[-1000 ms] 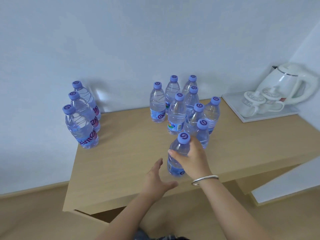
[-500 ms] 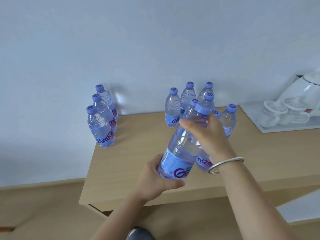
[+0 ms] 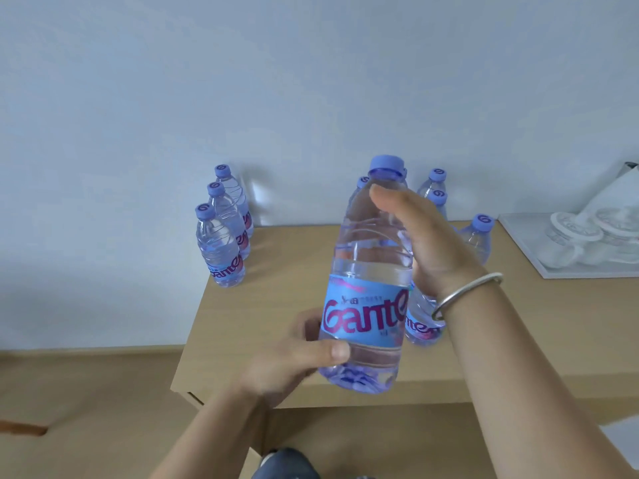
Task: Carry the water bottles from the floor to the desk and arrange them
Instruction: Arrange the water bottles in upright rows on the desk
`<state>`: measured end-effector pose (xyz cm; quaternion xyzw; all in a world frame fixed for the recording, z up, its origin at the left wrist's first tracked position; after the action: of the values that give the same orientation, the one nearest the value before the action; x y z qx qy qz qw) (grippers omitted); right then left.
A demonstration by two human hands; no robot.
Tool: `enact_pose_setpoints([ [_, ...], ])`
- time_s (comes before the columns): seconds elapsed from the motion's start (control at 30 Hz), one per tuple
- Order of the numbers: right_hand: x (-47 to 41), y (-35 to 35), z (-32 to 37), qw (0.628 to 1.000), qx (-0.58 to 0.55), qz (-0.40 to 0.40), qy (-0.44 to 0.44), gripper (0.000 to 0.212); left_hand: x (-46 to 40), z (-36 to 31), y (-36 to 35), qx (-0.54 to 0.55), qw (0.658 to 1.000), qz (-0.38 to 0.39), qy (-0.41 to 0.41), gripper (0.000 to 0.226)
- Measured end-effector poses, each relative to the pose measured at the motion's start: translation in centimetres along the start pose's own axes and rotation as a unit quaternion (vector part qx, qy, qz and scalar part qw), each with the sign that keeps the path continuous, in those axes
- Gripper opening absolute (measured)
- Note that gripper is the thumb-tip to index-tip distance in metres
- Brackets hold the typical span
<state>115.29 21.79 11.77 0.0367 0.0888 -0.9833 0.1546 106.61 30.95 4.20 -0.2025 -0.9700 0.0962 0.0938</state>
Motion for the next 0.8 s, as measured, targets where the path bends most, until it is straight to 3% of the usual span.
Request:
enact_pose_setpoints([
  [0.13,-0.7,0.7,-0.7,0.993,0.032,-0.113,-0.016,0.014,0.0,-1.6,1.3,-0.155,0.981,-0.112,-0.035,0.05],
  [0.23,-1.0,0.3,-0.7,0.989,0.08,-0.122,-0.031,0.018,0.0,-1.2,1.4,-0.174,0.971,-0.158,-0.035,0.051],
  [0.37,-1.2,0.2,-0.5,0.99,0.119,-0.051,-0.054,0.045,0.3,-0.2,1.2,-0.018,0.993,-0.121,0.002,0.057],
  [0.43,-1.0,0.3,-1.0,0.992,0.091,-0.01,-0.093,0.047,0.5,-0.4,1.1,0.048,0.995,-0.092,0.007,0.058],
  [0.63,-2.3,-0.6,-1.9,0.997,0.032,0.011,-0.065,0.041,0.3,-1.3,2.7,0.006,0.996,-0.091,-0.005,0.073],
  [0.8,-4.3,-3.1,-2.7,0.997,0.006,0.044,-0.059,0.035,0.5,-1.7,6.1,-0.036,0.994,-0.1,-0.014,0.045],
])
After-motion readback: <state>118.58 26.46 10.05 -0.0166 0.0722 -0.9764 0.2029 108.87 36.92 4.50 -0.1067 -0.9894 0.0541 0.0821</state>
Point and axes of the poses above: each hand's wrist, its own x-axis away from the middle knuckle, its own y-axis out of the back of the hand, z = x × y, the point moved 7 cm from there along -x, towards the middle knuckle, and after that the axes turned 8 degrees about -z, right-handed, at the moved point
